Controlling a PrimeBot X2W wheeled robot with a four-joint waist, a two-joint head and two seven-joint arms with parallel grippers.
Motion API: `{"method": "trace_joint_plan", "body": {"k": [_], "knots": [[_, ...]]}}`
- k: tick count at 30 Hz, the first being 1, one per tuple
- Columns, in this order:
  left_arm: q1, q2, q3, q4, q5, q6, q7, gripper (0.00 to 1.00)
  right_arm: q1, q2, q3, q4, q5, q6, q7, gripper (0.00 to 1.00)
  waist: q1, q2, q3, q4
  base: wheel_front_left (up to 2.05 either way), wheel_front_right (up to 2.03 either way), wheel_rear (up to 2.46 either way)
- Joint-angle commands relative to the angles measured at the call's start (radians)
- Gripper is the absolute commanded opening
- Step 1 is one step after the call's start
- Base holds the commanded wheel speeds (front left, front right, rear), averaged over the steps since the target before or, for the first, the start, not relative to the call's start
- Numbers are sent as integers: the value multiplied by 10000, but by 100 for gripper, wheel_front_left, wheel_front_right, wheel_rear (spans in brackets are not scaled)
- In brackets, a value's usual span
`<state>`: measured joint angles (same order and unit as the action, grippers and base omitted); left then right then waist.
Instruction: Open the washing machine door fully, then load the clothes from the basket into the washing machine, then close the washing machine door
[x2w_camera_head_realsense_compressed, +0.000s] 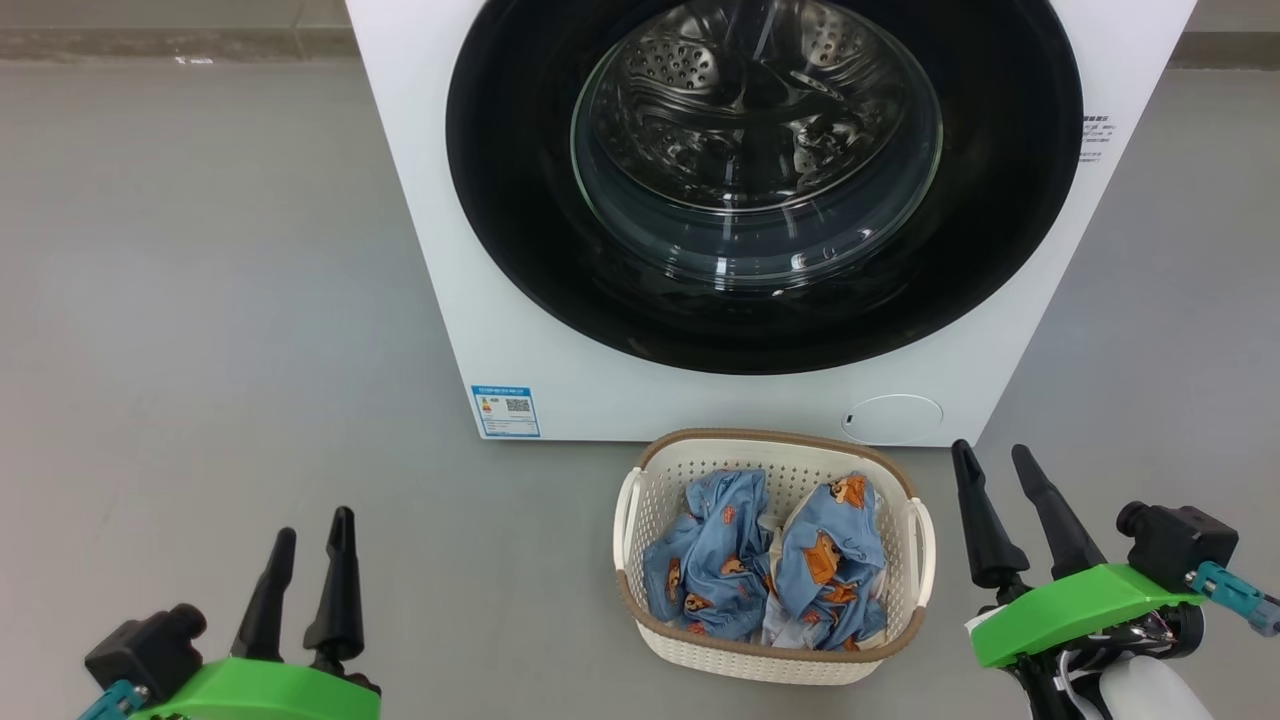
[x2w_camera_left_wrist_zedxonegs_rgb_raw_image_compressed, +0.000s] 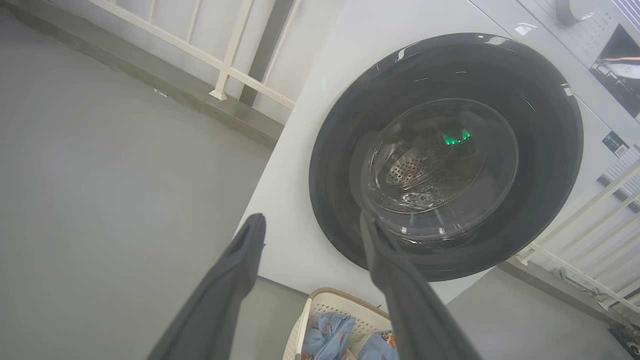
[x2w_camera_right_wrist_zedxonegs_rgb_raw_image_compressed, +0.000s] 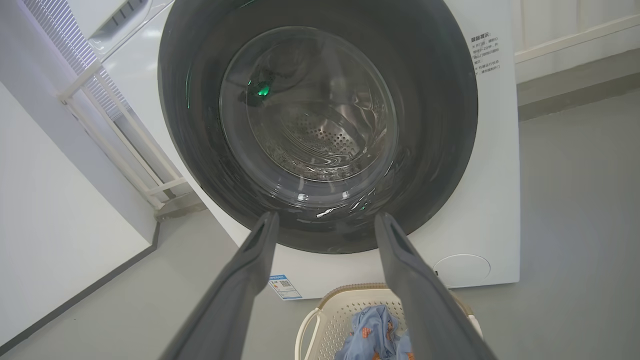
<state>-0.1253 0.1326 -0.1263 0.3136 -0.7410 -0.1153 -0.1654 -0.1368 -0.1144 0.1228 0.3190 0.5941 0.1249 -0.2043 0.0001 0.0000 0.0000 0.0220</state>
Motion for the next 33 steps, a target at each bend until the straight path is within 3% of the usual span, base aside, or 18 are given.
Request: {"method": "trace_joint_plan", "body": {"k": [1, 17, 33], "knots": [[-506, 245, 203, -138, 316, -91, -152, 100, -486, 4, 102, -191, -418, 45, -146, 100, 0, 0, 2, 2, 0, 0, 0], [-742, 398, 125, -92, 1844, -128, -625, 100, -738, 290, -30, 35, -2656, 52, -396, 100, 0, 0, 37, 102, 0, 0, 0], [-942, 514, 90, -34, 2978, -153, -964, 100, -958, 462, -59, 223, -4055, 58, -575, 100, 0, 0, 73, 98, 0, 0, 0]]}}
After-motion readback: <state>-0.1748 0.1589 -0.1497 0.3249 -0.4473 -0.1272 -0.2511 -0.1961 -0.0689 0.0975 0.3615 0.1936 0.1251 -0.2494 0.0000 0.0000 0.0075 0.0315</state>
